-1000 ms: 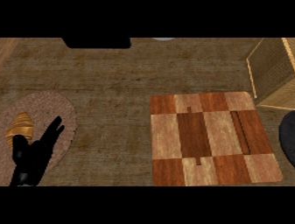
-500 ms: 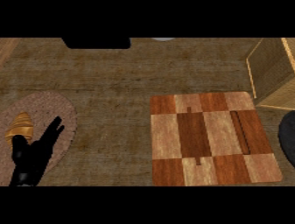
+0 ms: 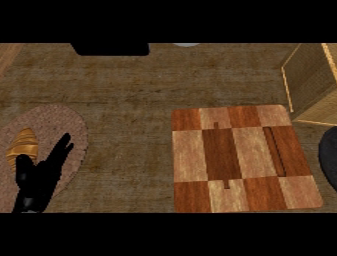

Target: Pick the lemon from the cutting board and place it in the basket

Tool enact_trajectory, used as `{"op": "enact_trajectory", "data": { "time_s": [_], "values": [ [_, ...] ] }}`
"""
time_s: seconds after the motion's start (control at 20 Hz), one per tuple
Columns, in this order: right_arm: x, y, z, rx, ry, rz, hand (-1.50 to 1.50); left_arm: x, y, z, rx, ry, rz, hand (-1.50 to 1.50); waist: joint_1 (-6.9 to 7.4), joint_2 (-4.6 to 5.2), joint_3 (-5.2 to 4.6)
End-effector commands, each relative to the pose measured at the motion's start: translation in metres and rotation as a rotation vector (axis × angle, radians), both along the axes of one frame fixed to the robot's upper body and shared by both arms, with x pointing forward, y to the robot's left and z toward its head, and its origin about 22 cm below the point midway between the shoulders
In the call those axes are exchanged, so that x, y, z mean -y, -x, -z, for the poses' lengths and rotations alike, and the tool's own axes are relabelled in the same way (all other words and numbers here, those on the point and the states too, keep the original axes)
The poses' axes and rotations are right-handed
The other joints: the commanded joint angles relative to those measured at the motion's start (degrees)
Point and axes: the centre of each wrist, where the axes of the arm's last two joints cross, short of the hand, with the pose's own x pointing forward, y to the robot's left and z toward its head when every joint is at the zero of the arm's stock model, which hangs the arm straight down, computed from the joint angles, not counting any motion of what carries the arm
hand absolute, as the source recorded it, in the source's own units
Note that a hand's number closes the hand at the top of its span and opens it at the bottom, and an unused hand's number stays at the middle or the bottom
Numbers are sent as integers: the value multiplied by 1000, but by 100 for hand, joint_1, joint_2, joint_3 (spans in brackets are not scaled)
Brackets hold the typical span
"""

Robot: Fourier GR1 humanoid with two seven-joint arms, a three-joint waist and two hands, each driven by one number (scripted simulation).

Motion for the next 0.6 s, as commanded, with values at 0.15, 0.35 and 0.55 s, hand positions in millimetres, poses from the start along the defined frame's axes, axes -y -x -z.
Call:
{"op": "enact_trajectory", "data": {
  "time_s": [0.15, 0.35, 0.55],
  "values": [
    [25, 5, -10, 47, 33, -2, -150, -13, 8, 25, -153, 7, -34, 0, -31, 67, -98],
    [27, 5, -9, 124, -27, 26, -150, -4, -6, 17, -147, 21, -20, 0, -69, 60, -98],
    [58, 29, -34, 183, -126, 84, -150, -7, 24, 22, -163, -6, -46, 0, -104, 16, -100]
  ]
}}
